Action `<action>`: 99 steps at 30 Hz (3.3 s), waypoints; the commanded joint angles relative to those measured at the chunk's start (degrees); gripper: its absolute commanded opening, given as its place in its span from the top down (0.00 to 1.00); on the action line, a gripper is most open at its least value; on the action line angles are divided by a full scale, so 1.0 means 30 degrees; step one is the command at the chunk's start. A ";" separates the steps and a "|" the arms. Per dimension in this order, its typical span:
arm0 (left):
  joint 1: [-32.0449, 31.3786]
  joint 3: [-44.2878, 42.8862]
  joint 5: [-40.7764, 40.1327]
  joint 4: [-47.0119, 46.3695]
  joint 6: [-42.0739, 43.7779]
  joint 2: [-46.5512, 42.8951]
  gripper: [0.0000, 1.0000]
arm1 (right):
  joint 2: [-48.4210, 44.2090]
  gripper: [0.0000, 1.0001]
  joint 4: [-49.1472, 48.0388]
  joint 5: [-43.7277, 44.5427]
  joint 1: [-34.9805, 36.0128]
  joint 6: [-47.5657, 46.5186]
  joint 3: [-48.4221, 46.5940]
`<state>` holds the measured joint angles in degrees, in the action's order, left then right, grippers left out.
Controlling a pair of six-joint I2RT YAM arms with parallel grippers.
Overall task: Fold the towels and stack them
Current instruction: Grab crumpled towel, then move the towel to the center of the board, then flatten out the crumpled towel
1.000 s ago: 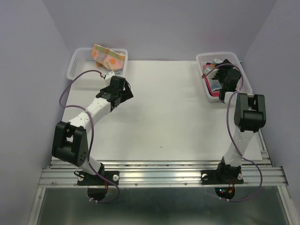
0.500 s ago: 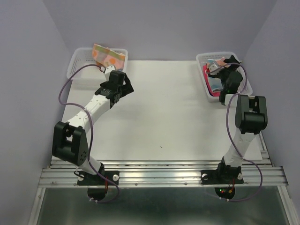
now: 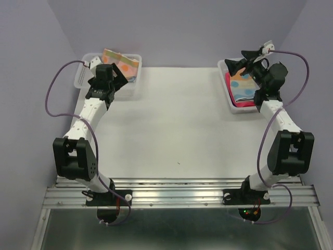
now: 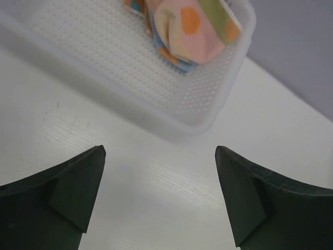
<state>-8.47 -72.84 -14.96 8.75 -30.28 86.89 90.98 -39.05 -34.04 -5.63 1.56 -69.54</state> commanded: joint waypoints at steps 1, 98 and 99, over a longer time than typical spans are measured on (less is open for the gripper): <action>0.1296 -0.3045 0.2516 -0.1483 0.1333 0.1822 0.01 | -0.0793 0.00 0.0094 -0.0724 0.0176 1.3512 0.0938; -0.5116 0.8489 0.3280 -0.3294 0.1334 -0.9750 0.01 | -1.0203 0.00 1.7028 1.3037 0.7206 1.0963 0.9674; -0.5116 0.8401 0.3636 -0.3444 0.1451 -0.9252 0.01 | -0.9445 0.00 1.7232 1.3540 0.7440 1.0963 0.9586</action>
<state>-23.57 -48.36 -11.03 5.30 -26.09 54.22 58.94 10.76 -0.91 14.15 35.83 -38.44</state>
